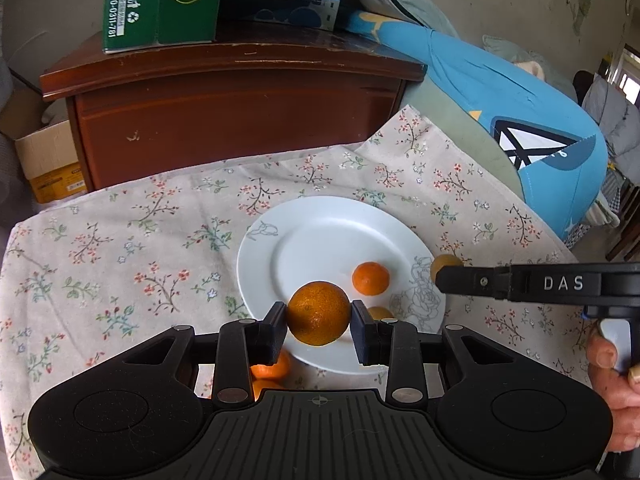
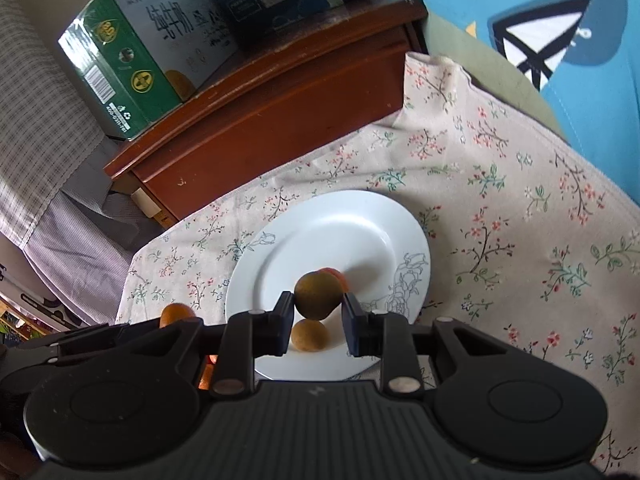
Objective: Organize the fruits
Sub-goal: 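Carry the mandarin with the left tool onto the plate while the right tool carries the brown fruit there, then open both grippers to release the fruits on the plate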
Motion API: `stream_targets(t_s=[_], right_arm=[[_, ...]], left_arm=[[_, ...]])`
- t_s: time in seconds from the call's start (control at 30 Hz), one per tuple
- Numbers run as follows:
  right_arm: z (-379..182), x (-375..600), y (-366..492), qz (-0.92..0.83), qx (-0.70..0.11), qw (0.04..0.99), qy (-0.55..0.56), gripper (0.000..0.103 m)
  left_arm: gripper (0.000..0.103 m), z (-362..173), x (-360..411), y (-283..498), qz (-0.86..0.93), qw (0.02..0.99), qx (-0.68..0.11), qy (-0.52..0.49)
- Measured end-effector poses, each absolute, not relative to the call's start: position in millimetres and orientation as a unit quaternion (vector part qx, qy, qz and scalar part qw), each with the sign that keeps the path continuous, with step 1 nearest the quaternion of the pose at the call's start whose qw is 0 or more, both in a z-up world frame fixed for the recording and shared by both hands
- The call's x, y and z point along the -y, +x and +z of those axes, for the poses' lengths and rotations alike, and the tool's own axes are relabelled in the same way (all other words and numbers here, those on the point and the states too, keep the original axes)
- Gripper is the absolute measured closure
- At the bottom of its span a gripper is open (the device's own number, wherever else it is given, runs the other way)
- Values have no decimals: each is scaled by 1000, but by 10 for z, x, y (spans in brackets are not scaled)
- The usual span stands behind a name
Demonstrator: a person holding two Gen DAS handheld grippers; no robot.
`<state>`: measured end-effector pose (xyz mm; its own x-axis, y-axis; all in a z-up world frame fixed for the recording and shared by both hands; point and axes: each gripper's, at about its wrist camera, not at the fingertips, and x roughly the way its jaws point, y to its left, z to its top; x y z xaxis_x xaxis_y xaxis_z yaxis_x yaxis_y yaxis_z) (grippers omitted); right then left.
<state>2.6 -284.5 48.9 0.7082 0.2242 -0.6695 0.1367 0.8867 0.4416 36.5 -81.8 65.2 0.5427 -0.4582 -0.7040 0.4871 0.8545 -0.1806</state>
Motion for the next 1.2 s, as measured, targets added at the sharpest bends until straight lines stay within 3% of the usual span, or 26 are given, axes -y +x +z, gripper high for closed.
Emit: stream_targets(t_s=[0.87, 1.0, 1.1, 1.2], right_arm=[[200, 2877, 299, -5, -417, 873, 253, 74], [231, 2883, 290, -4, -409, 876, 255, 74], [261, 2883, 275, -3, -402, 880, 253, 73], [295, 2881, 262, 3, -395, 883, 253, 70]], left_arm=[[69, 394, 1085, 710, -277, 867, -412, 25], [29, 483, 1063, 665, -271, 878, -394, 21], [25, 571, 1020, 649, -270, 883, -384, 16], [14, 637, 946, 650, -261, 886, -383, 3]])
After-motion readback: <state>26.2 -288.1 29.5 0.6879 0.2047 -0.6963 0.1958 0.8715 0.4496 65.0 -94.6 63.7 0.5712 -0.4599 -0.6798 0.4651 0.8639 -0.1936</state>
